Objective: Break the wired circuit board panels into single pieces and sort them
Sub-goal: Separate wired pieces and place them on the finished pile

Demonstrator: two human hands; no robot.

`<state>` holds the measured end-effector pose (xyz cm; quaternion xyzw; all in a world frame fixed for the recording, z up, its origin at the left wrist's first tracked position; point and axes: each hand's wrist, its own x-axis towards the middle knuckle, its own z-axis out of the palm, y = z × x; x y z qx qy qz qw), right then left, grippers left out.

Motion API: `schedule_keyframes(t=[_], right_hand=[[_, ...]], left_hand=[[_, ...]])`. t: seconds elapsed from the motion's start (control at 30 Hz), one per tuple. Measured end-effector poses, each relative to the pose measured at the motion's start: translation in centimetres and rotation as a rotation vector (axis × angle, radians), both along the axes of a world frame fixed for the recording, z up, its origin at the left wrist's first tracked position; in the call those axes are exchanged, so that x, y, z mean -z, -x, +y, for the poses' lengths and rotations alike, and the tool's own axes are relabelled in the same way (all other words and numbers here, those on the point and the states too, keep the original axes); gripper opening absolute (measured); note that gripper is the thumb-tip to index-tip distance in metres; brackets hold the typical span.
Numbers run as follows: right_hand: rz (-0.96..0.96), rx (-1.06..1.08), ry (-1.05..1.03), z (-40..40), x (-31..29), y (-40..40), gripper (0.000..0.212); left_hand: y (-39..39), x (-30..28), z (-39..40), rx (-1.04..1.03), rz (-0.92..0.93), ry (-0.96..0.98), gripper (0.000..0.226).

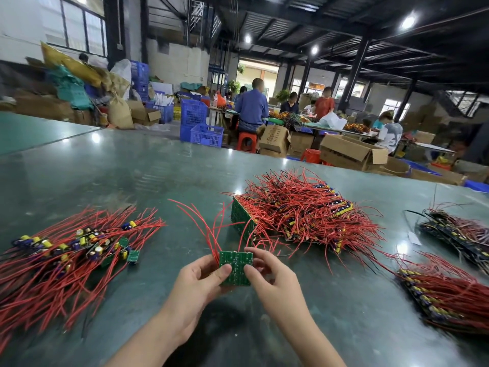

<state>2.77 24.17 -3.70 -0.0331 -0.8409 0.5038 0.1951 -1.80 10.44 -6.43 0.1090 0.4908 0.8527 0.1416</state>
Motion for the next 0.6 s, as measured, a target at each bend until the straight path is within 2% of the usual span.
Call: schedule_keyframes(t=[0.17, 0.33, 0.6], right_hand=[[-0.032, -0.068, 0.094, 0.09, -0.10, 0.07, 0.034], [-0.008, -0.045, -0.021, 0.14, 0.12, 0.06, 0.032], [0.017, -0.023, -0.076, 0.41, 0.17, 0.13, 0.030]], left_hand=[[-0.05, -0.07, 0.02, -0.033, 0.036, 0.021, 0.028], [0.23, -0.13, -0.32, -0.044, 0.021, 0.054, 0.032], [0.30, -0.12, -0.68, -0.026, 0.012, 0.178, 0.020]])
